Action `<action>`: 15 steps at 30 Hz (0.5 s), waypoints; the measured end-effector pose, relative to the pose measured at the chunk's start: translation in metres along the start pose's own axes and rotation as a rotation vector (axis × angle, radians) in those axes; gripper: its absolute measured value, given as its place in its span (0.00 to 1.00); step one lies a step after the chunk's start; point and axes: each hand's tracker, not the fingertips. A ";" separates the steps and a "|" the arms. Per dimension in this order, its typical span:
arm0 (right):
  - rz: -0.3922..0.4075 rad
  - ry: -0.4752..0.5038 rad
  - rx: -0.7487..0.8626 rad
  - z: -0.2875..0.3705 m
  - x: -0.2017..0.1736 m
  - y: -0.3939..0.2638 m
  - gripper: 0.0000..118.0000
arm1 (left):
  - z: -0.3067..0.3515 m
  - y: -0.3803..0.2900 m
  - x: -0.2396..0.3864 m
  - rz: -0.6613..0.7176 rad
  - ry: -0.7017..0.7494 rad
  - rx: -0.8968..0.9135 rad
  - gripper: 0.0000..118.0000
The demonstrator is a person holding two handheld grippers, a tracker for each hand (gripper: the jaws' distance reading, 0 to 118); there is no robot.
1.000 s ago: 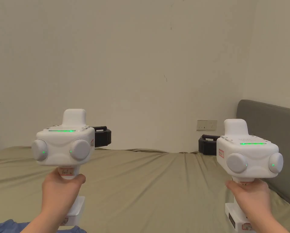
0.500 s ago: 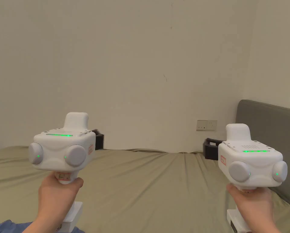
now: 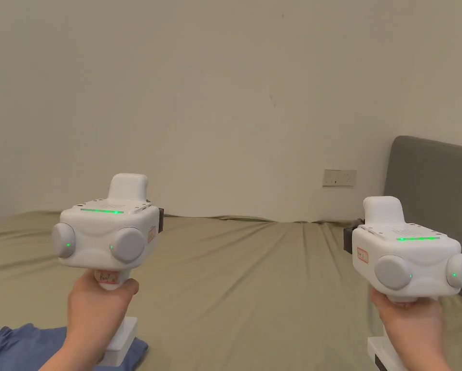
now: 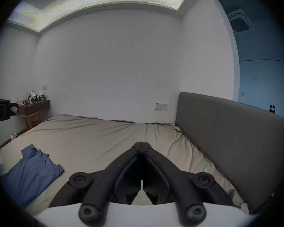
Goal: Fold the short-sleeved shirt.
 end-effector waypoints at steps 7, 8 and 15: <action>0.044 0.279 -0.019 -0.012 -0.137 -0.010 0.02 | 0.050 -0.047 -0.111 0.015 0.267 -0.117 0.00; 0.049 0.330 -0.030 -0.013 -0.163 -0.013 0.02 | 0.061 -0.056 -0.136 0.021 0.316 -0.137 0.00; 0.057 0.597 -0.092 0.001 -0.307 -0.036 0.02 | 0.122 -0.102 -0.242 0.004 0.554 -0.286 0.00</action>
